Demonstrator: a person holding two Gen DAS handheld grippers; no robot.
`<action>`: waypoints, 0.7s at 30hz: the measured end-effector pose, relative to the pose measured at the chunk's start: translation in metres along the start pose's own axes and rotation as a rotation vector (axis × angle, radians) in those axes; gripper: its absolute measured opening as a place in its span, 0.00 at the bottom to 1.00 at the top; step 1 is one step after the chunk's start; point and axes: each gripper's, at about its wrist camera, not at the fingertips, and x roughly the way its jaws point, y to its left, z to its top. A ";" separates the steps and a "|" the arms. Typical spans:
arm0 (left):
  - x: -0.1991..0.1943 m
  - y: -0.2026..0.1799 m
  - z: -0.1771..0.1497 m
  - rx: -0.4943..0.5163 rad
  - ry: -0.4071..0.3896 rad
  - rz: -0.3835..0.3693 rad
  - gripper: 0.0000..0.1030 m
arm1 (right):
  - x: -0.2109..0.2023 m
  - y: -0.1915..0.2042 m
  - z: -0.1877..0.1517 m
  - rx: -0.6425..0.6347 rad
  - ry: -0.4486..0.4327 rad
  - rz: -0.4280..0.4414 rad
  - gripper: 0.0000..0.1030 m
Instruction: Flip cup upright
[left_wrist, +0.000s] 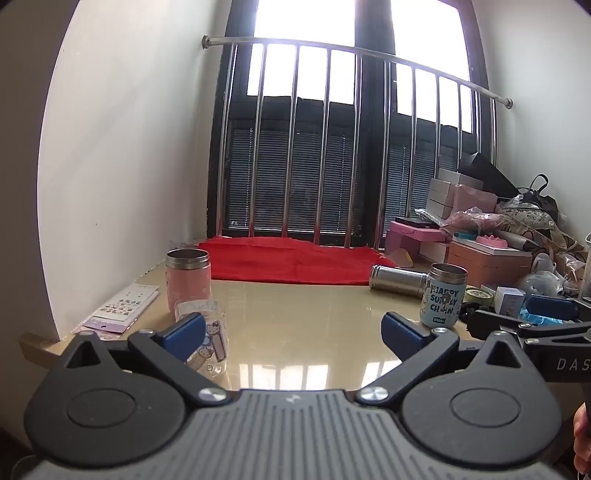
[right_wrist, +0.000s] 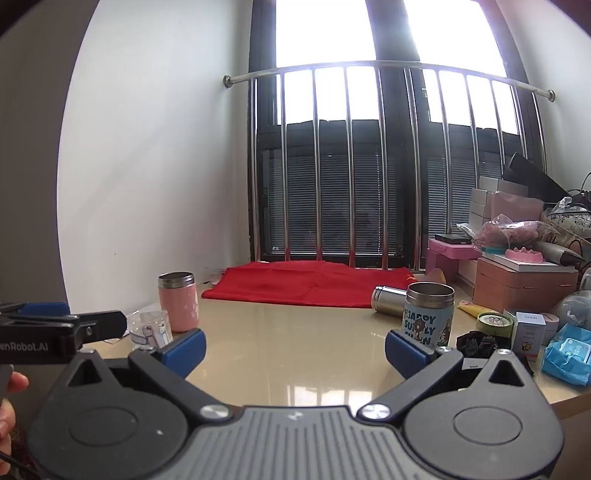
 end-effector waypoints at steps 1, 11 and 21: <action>-0.002 0.001 0.001 -0.003 0.000 -0.001 1.00 | 0.000 0.000 0.000 0.000 0.000 0.000 1.00; -0.003 -0.001 0.002 -0.004 -0.012 0.002 1.00 | 0.000 0.001 0.000 0.000 0.001 0.000 1.00; -0.003 0.001 0.000 -0.007 -0.013 -0.002 1.00 | 0.001 0.000 0.000 -0.001 0.002 0.000 1.00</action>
